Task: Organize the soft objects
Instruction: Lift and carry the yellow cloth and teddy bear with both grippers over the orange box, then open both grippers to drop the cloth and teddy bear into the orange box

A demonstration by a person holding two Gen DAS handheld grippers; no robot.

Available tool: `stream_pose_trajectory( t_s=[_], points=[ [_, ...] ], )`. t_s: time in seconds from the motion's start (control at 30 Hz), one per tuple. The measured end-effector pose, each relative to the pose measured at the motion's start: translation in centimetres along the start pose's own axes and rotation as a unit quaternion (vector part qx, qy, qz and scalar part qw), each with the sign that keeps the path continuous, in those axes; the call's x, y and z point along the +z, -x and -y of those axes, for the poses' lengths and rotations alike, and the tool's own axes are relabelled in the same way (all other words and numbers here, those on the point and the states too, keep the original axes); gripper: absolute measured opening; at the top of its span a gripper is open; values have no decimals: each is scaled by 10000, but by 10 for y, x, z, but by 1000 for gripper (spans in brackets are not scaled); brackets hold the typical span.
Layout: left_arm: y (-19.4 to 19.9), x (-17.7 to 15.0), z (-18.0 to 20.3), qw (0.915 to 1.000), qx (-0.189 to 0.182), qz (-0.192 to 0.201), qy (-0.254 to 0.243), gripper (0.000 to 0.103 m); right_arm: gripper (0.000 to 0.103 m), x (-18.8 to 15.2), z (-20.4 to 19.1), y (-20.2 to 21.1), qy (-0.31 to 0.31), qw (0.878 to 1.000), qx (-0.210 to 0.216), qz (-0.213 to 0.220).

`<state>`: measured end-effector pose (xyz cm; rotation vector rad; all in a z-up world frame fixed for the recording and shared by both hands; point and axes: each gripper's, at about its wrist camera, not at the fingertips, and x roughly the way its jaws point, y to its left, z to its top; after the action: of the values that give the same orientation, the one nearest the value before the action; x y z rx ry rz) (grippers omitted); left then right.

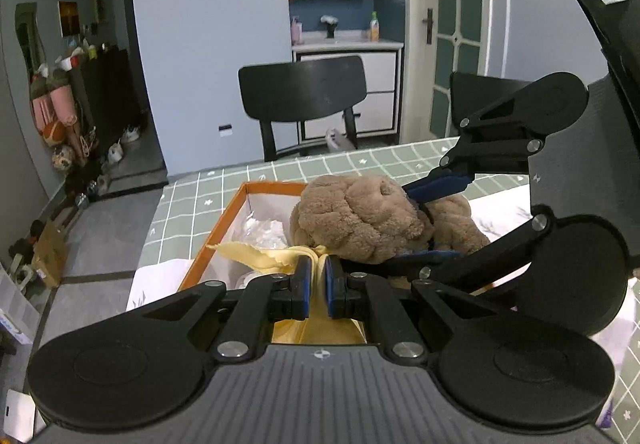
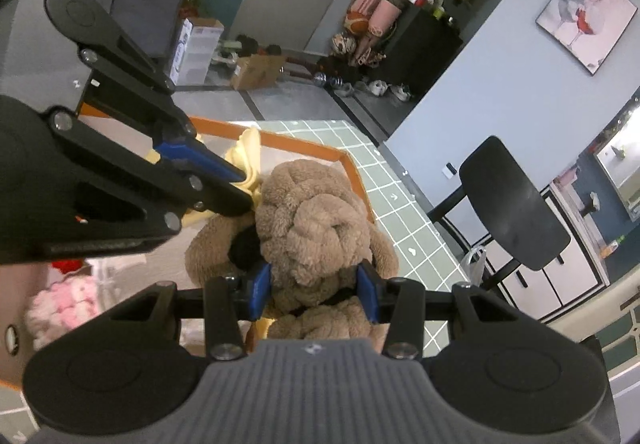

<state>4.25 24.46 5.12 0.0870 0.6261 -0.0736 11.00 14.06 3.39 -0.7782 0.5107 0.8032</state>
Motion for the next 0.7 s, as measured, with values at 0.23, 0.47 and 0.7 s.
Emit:
stream_pose_trajectory(
  t_s=[0.23,0.47,0.7],
  points=[
    [-18,-1,-6,9994,-31,-328,144,8,45,6,4,-31,48,9999,19,-159],
    [-27,-6,-4,9979,-85,-619,145,8,45,1,0,-54,79,9990,79,-423],
    [-33,-4,0,9965,26,-826,86,26,50,-8,-3,-74,-20,9979,-51,-643]
  ],
)
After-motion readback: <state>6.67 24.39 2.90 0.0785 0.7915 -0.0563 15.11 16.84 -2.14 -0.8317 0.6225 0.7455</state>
